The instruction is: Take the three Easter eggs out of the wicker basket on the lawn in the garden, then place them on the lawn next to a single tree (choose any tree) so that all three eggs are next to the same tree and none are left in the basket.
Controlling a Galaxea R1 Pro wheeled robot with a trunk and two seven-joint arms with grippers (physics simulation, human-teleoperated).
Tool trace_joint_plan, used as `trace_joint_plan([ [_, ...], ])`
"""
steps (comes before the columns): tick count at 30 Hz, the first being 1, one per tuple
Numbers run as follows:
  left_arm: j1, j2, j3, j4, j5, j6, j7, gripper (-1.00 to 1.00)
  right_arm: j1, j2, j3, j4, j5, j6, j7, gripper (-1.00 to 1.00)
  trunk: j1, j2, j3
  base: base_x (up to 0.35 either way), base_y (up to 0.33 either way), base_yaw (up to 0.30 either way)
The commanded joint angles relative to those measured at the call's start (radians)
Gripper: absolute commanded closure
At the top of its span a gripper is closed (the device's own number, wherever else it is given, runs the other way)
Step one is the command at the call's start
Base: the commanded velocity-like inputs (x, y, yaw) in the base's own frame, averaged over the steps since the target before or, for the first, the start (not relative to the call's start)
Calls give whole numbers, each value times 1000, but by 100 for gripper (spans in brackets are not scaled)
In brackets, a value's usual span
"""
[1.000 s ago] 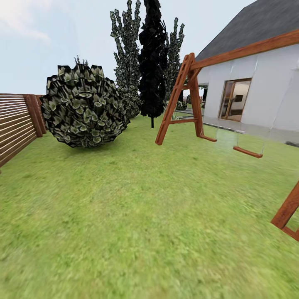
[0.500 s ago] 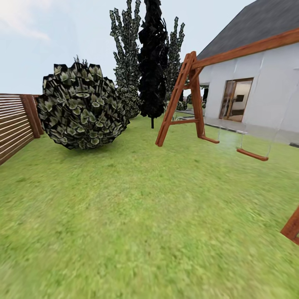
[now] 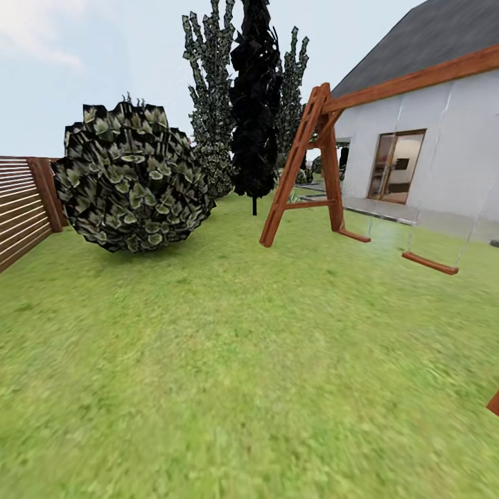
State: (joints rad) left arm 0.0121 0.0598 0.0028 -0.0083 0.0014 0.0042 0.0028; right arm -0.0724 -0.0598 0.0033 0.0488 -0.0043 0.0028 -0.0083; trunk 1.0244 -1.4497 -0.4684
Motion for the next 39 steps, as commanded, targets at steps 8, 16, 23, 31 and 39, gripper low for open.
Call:
trace_joint_plan([
  [8,0,2,0,-1,0,0,0,-100,-1,0,1,2,0,0,-1,-100,1,0,-1,333,0,0],
  [16,0,2,0,-1,0,0,0,-100,-1,0,0,2,-1,0,-1,-100,1,0,-1,333,0,0],
  [23,0,1,0,-1,0,0,0,-100,-1,0,0,2,-1,0,-1,-100,1,0,-1,333,0,0],
  [31,0,1,0,-1,0,0,0,-100,-1,0,0,2,-1,0,-1,-100,1,0,-1,333,0,0],
  [39,0,2,0,-1,0,0,0,-100,-1,1,0,2,-5,0,-4,-100,1,0,-1,333,0,124],
])
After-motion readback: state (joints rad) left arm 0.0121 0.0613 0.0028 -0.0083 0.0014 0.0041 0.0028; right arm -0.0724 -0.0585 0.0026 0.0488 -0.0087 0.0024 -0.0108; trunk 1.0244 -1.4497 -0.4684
